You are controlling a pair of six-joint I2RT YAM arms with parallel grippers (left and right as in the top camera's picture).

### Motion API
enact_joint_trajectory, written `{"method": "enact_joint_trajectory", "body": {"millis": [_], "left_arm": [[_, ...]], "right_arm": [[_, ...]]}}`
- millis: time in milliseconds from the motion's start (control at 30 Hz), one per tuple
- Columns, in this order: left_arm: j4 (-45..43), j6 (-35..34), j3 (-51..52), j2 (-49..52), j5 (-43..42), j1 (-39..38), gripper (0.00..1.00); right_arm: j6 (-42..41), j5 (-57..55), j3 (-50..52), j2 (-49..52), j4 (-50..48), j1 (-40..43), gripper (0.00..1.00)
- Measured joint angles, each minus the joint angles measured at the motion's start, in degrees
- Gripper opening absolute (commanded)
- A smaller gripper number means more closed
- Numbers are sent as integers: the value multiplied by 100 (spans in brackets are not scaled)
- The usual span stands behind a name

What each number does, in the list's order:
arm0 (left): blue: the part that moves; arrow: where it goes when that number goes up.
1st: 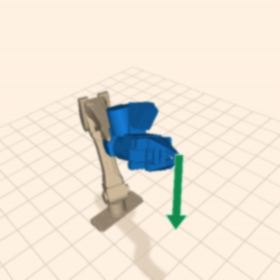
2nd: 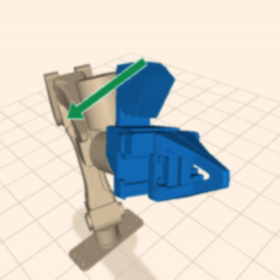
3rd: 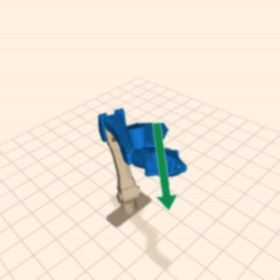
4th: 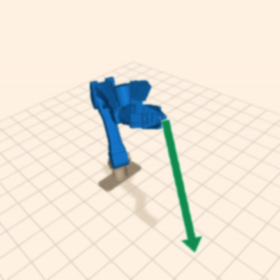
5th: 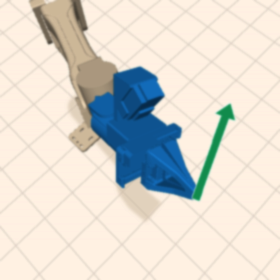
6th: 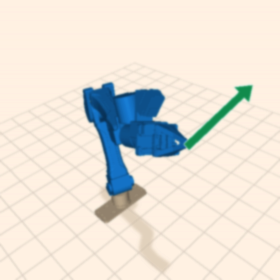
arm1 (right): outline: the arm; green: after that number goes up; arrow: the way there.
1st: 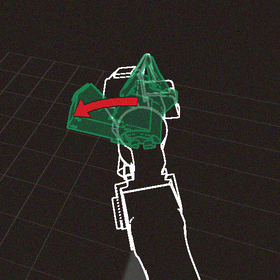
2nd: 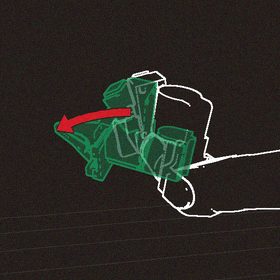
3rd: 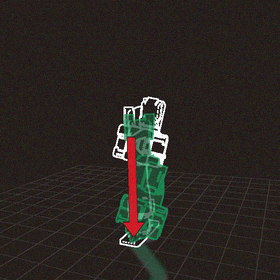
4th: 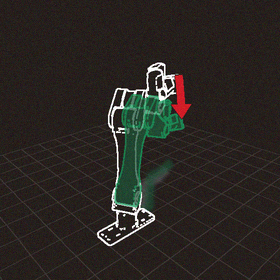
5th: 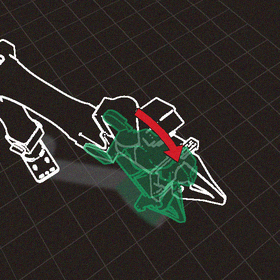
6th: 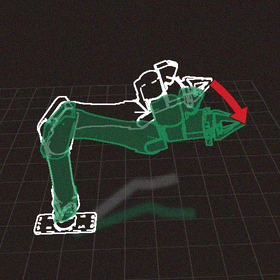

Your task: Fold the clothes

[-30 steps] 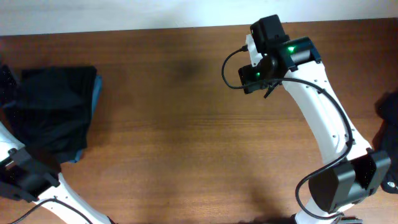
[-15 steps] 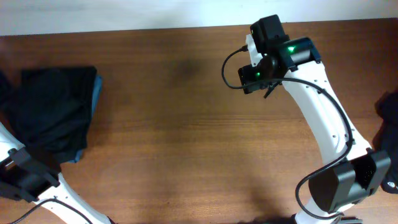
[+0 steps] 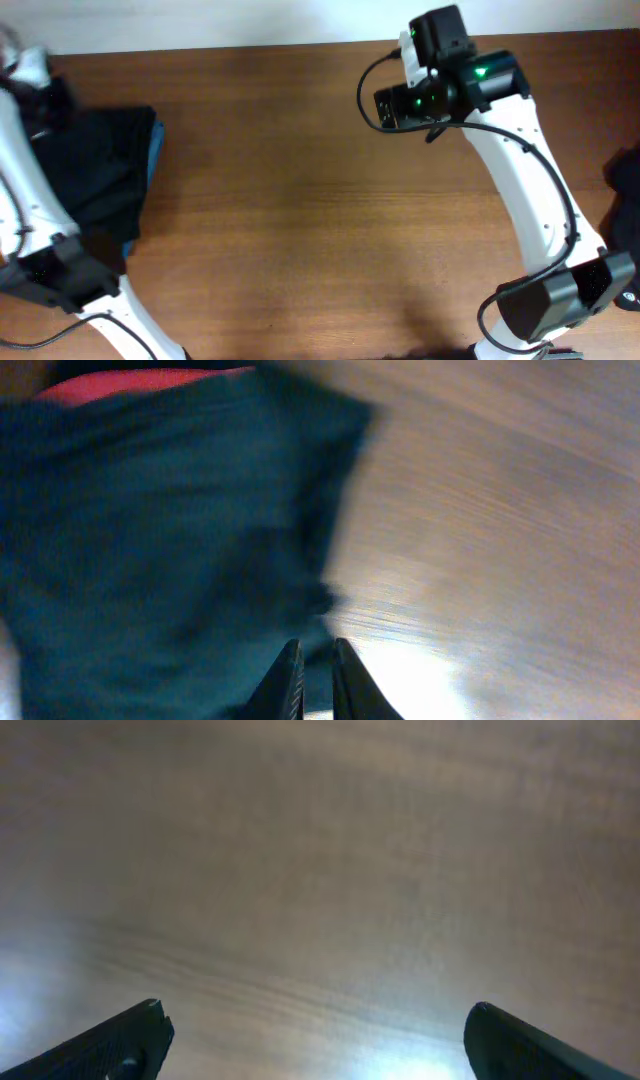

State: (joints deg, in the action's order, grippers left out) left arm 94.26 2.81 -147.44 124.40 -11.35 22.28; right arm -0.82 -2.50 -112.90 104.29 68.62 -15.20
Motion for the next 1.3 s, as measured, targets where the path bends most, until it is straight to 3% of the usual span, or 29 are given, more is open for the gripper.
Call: {"method": "enact_joint_trajectory", "body": {"millis": [100, 133, 167, 233, 467, 767, 1000, 1167, 1300], "left_arm": [[20, 48, -2, -223, -92, -697, 19], [24, 85, -7, -282, -111, -984, 27], [24, 125, -13, -317, -138, -1252, 47], [2, 221, -13, -343, -122, -1753, 99], [-208, 317, -13, -343, 595, -2824, 99], [238, 348, -11, -466, 662, -2830, 99], [214, 348, 372, -1790, 625, -2830, 99], [136, 343, 2396, -3635, 728, -2830, 99], [-1045, 341, 4293, -4642, 793, -2830, 99]], "right_arm": [[0, 192, -238, 0, -42, 66, 99], [0, 365, -295, 0, -101, 144, 99], [0, 509, -323, 0, -140, 232, 99], [-2, 925, -332, 0, -197, 560, 99], [-28, 1368, -337, 0, 302, 1624, 99], [-131, 1416, -337, -13, 1580, 2061, 99], [-179, 1355, -304, -699, 2323, 2046, 99], [-203, 1003, 619, -1996, 2144, 1202, 97], [-404, 820, 1963, -3095, 1154, 748, 98]]}}
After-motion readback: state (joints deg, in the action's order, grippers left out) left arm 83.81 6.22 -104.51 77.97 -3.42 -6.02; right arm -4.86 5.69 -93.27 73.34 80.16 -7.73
